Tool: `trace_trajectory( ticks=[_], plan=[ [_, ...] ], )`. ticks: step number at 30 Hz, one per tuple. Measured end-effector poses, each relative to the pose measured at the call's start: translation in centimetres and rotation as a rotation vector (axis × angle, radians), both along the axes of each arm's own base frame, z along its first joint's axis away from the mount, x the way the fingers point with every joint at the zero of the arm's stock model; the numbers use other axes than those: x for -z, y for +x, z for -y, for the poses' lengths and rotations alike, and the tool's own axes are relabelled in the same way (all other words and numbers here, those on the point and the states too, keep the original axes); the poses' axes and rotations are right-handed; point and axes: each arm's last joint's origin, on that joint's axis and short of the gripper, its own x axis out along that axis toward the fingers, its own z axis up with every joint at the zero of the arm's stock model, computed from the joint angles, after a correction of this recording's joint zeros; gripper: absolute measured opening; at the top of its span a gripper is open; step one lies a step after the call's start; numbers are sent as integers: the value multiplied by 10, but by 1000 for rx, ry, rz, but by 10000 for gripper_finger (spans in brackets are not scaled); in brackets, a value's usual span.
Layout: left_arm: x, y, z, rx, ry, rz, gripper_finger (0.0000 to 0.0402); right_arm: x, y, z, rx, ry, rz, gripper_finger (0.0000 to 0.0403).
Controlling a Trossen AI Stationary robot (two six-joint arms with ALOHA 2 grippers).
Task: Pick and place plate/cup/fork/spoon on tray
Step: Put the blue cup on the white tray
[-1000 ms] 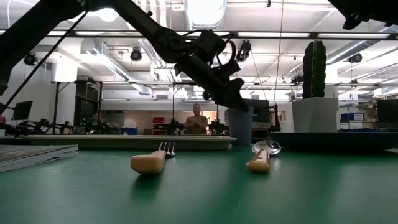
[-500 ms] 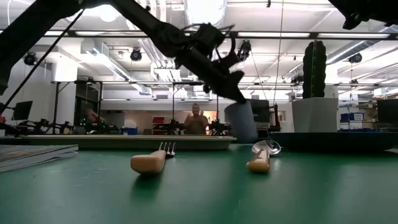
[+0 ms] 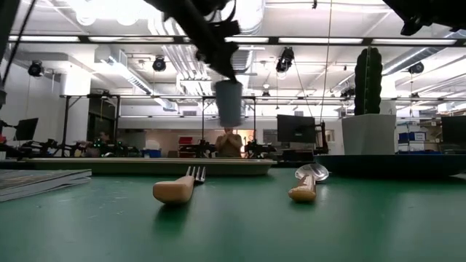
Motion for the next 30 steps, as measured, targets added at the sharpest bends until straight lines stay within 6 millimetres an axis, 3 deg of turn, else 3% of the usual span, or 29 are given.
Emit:
trace_trajectory(
  ticks=[5,9,14,20,30],
  plan=[
    [13,-48,-4,-123,-9,-28,0,1,0,0,-6,14,-3,9],
    [38,-87,-12,-246,-59,-22,0,1,0,0,-6,14,-7,9],
    [62,-119,-23,-406,-109,26,0,1,0,0,-4,9,-8,9],
    [68,-115,-27,-364,-133,157,0,-1,0,0,5,-10,4,9],
    [96,-119,-30,-413,-50,-167,0,0,0,0,5,-8,2,9]
  ],
)
